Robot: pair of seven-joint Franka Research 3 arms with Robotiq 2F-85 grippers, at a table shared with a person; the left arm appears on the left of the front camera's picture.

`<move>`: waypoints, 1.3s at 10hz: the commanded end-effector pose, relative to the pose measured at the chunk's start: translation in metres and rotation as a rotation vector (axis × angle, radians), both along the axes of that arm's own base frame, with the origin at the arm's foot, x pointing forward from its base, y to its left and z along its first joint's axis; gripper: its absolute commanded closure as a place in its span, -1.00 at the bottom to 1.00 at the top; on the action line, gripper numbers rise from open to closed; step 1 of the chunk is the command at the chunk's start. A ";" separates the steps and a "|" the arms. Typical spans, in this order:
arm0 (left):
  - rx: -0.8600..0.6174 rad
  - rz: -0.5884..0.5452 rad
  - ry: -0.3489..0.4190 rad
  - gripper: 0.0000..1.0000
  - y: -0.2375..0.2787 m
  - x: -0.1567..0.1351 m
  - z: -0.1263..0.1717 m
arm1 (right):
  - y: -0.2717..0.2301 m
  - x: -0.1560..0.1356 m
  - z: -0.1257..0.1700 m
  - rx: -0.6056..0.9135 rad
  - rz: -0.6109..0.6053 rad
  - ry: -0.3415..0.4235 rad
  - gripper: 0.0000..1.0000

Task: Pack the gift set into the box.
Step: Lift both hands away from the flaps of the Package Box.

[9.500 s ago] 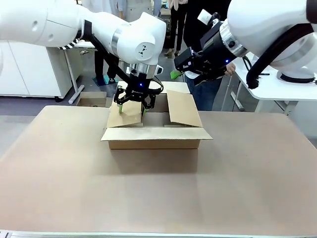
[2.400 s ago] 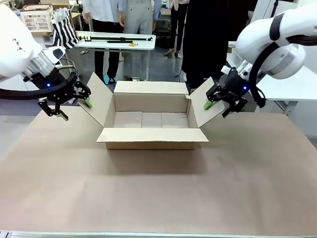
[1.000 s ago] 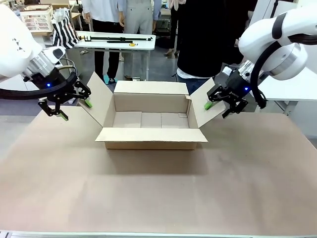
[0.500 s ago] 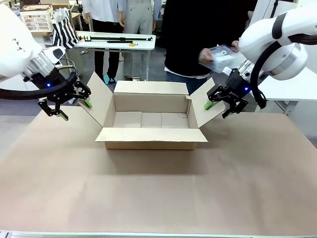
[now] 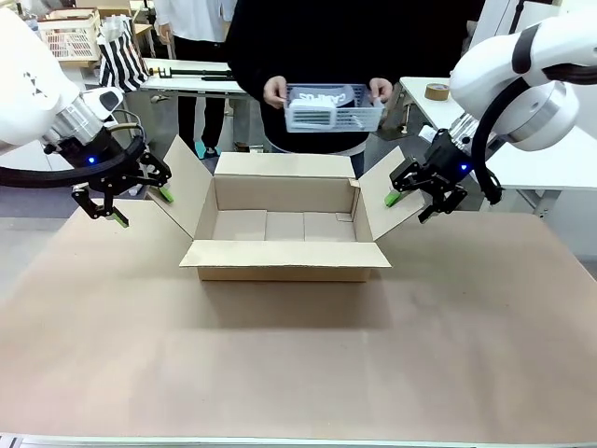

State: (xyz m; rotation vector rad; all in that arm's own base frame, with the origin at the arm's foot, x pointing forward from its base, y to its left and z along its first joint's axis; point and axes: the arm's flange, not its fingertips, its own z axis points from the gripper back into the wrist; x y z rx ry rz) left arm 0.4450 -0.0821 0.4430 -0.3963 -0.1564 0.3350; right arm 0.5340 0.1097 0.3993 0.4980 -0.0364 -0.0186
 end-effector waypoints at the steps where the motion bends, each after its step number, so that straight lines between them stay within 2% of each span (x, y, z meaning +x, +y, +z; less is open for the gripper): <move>1: 0.013 0.009 0.006 -1.00 0.000 -0.001 0.002 | 0.003 0.001 0.001 -0.019 0.009 -0.011 -1.00; 13: 0.013 0.009 0.006 -1.00 0.000 -0.001 0.002 | 0.003 0.001 0.001 -0.019 0.009 -0.011 -1.00</move>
